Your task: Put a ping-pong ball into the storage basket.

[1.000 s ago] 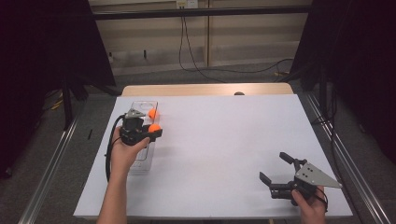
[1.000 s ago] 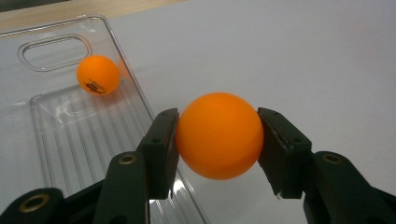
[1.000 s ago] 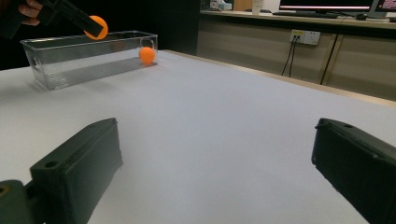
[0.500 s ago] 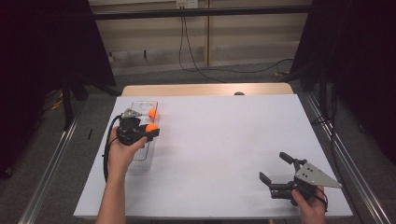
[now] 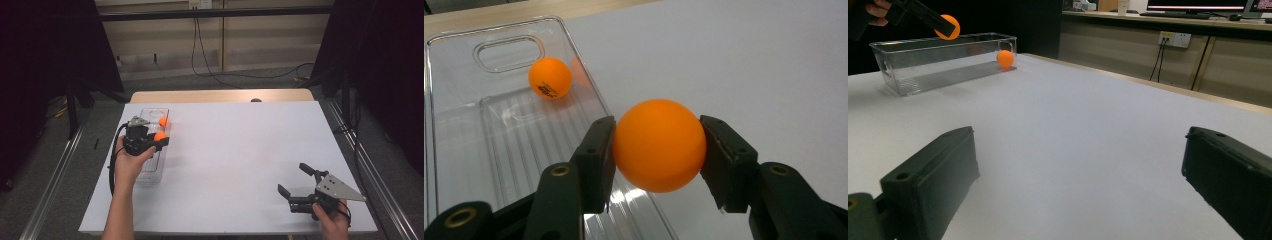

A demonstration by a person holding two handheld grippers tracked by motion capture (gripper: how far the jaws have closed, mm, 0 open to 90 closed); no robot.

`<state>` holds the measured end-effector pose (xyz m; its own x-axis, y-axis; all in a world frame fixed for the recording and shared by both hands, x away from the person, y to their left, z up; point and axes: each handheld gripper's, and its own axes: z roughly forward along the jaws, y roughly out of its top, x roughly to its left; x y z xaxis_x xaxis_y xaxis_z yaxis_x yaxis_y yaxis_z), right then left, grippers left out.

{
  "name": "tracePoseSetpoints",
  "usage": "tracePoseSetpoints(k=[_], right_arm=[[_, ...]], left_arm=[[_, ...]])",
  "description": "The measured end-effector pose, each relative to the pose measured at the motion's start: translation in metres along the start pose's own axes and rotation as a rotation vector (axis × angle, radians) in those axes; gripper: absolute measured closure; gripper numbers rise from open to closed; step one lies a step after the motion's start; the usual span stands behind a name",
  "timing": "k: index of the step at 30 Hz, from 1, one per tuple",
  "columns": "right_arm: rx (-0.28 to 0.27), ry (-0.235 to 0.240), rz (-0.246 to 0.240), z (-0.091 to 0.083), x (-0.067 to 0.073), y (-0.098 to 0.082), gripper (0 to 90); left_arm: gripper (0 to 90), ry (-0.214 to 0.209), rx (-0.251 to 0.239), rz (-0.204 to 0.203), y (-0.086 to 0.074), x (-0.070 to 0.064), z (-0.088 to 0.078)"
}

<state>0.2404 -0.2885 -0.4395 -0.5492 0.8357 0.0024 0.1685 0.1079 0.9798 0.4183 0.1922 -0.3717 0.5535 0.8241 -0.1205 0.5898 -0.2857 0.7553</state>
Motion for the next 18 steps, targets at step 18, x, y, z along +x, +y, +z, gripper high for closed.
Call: tracePoseSetpoints(k=[18], right_arm=[[0.001, 0.001, -0.002, 0.0001, 0.0001, 0.0, 1.0]], left_arm=[[50.7, 0.027, -0.005, -0.014, -0.0029, 0.0081, -0.0033]])
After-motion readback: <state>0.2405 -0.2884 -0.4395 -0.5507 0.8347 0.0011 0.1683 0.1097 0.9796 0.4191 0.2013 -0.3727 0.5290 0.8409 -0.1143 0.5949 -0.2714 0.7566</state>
